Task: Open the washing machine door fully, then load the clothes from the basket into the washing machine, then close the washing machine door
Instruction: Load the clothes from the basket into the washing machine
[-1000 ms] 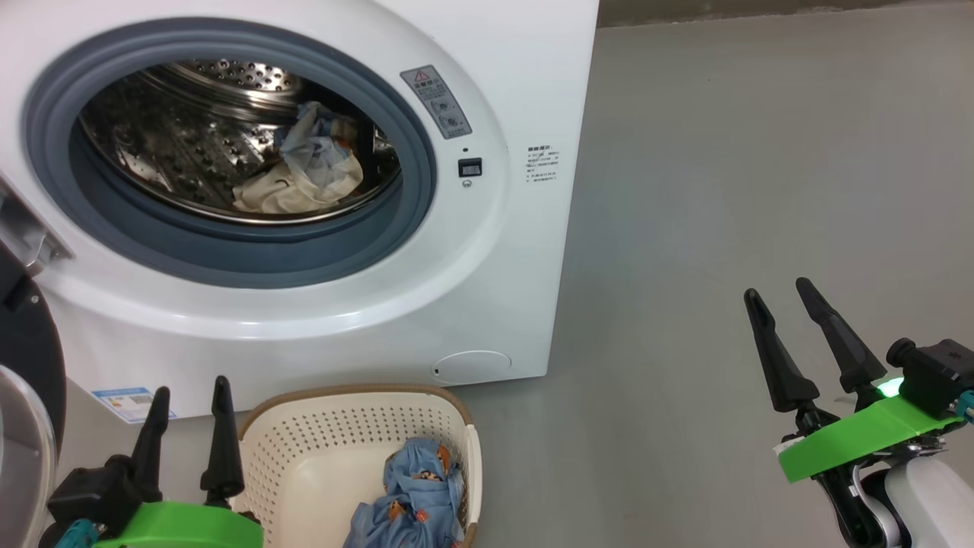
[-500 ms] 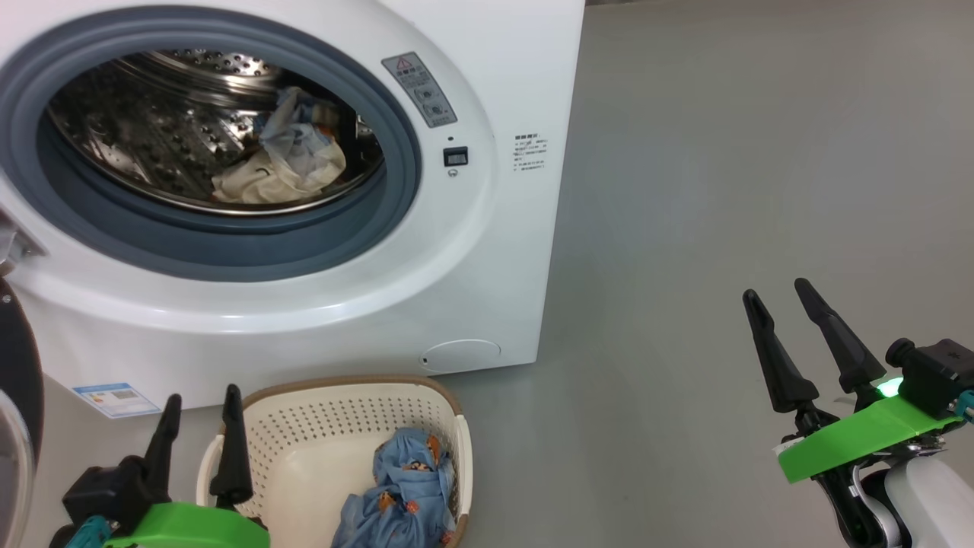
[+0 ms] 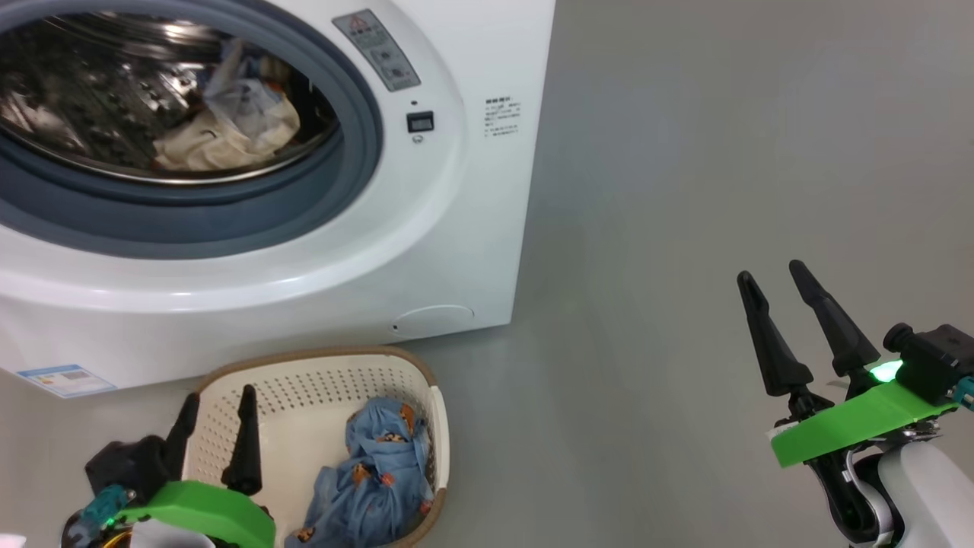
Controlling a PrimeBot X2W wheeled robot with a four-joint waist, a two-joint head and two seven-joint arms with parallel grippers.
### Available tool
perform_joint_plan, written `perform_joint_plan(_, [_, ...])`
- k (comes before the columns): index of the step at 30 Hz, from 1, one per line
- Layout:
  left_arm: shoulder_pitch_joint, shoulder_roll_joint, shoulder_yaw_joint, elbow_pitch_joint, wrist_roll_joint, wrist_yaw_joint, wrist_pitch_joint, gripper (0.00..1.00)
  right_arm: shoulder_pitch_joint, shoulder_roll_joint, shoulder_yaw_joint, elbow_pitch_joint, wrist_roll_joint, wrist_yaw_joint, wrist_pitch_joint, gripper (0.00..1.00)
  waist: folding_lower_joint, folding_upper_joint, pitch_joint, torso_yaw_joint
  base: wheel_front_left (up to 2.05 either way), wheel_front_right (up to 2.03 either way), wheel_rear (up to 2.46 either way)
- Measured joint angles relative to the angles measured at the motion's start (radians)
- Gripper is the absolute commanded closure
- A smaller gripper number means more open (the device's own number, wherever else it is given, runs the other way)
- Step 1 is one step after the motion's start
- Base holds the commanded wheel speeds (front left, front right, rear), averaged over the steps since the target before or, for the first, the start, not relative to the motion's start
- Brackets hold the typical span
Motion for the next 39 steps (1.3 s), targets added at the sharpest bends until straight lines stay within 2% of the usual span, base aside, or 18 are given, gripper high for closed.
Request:
perform_joint_plan(7, [-0.071,0.000,-0.019,0.107,-0.009,-0.038,0.040,0.00,-0.040,0.012,-0.004,-0.012,0.000,0.000,0.000,0.00,0.0000,0.0000,0.070,-0.020,0.00,0.00,0.00])
perform_joint_plan(17, [-0.229,0.007,-0.053,0.330,-0.028,-0.095,0.077,0.00,-0.100,0.031,-0.010,-0.032,0.000,0.000,0.000,0.00,0.0001,0.0000,0.202,-0.052,0.00,0.00,0.00])
perform_joint_plan(25, [-0.340,0.002,-0.087,0.463,-0.035,-0.121,0.090,0.00,-0.143,0.045,-0.016,-0.048,-0.002,0.000,0.000,0.00,0.0000,0.0000,0.296,-0.073,0.00,0.00,0.00])
perform_joint_plan(35, [-0.506,0.021,-0.168,0.645,-0.027,-0.135,0.180,0.00,-0.217,0.068,-0.012,-0.069,-0.009,0.000,0.000,0.00,0.0001,0.0000,0.445,-0.109,0.00,0.00,0.00])
perform_joint_plan(39, [-0.552,0.023,-0.207,0.663,-0.053,-0.137,0.211,0.00,-0.236,0.081,-0.011,-0.071,-0.009,0.000,0.000,0.00,0.0001,0.0000,0.502,-0.128,0.00,0.00,0.00])
